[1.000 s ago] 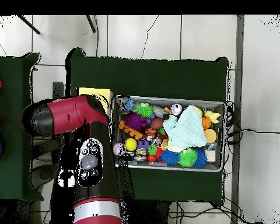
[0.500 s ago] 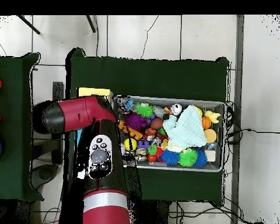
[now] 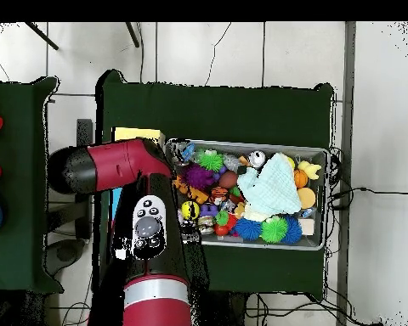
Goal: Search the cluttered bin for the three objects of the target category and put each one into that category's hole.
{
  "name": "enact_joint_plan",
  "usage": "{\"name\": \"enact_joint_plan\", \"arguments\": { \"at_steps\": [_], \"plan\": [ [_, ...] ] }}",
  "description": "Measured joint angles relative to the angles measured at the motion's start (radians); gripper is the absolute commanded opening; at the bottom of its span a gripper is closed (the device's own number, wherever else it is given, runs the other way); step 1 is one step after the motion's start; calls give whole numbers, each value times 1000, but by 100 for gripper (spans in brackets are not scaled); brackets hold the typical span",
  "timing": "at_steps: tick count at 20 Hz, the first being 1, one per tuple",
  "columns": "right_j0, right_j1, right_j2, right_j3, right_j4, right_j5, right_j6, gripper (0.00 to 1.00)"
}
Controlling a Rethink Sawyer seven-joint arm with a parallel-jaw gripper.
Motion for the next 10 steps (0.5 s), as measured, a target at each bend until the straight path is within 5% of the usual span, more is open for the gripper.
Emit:
{"name": "enact_joint_plan", "arguments": {
  "at_steps": [10],
  "plan": [
    [-9,-8,0,2,-2,0,0,0]
  ]
}}
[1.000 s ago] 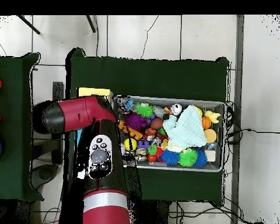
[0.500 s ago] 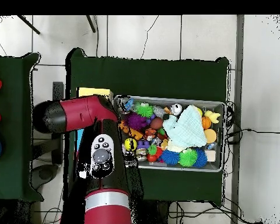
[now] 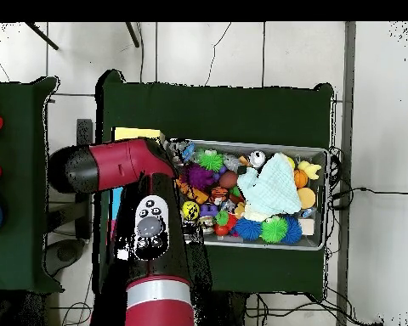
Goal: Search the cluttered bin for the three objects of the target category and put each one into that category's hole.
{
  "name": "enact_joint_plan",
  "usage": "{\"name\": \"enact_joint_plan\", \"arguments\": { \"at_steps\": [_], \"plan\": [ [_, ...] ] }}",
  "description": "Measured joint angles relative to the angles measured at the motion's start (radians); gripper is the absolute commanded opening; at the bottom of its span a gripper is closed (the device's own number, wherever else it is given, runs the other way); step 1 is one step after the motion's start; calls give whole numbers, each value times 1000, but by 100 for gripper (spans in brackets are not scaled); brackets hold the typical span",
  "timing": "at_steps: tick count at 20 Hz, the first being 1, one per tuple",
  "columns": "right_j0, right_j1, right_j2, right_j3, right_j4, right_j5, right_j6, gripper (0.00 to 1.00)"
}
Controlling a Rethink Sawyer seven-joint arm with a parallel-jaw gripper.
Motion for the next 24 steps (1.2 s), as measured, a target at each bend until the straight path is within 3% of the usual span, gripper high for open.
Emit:
{"name": "enact_joint_plan", "arguments": {
  "at_steps": [16,24],
  "plan": [
    [-66,-84,0,5,0,22,0,0],
    [-69,-91,0,5,0,22,0,0]
  ]
}}
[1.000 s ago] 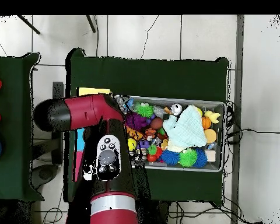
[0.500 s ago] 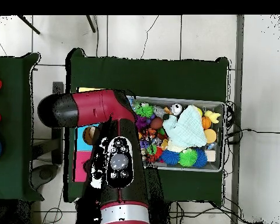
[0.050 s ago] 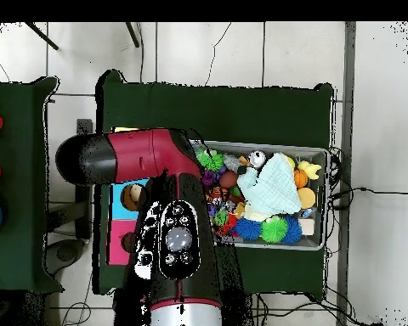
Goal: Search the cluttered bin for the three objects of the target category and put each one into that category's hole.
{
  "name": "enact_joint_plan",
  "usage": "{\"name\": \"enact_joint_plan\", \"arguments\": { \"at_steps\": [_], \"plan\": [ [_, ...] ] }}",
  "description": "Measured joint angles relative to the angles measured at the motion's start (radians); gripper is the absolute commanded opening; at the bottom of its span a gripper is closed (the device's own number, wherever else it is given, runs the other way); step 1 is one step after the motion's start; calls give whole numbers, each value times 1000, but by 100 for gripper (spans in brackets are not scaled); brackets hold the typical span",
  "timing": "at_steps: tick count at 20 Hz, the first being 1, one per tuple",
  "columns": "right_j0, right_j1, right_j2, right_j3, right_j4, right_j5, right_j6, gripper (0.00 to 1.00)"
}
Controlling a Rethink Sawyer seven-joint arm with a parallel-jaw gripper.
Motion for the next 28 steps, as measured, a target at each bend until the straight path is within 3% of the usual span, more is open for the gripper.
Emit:
{"name": "enact_joint_plan", "arguments": {
  "at_steps": [15,28],
  "plan": [
    [0,5,0,0,0,0,0,0],
    [16,126,-13,-71,-55,-20,0,0]
  ]
}}
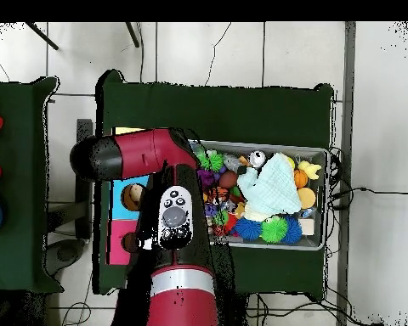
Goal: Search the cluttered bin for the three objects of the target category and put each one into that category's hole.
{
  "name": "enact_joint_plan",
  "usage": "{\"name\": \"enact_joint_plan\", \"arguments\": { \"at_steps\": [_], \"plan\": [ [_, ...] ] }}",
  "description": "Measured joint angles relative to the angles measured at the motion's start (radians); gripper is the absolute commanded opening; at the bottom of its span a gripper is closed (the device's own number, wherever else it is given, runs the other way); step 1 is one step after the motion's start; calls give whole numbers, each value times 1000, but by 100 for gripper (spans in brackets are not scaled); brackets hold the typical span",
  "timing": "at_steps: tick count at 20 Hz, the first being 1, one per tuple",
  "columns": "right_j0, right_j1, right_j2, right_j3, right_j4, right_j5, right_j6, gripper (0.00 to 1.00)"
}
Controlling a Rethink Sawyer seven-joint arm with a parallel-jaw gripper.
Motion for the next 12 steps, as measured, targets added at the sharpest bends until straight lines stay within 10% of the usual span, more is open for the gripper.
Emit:
{"name": "enact_joint_plan", "arguments": {
  "at_steps": [12],
  "plan": [
    [31,58,-18,-40,-29,-3,0,0]
  ]
}}
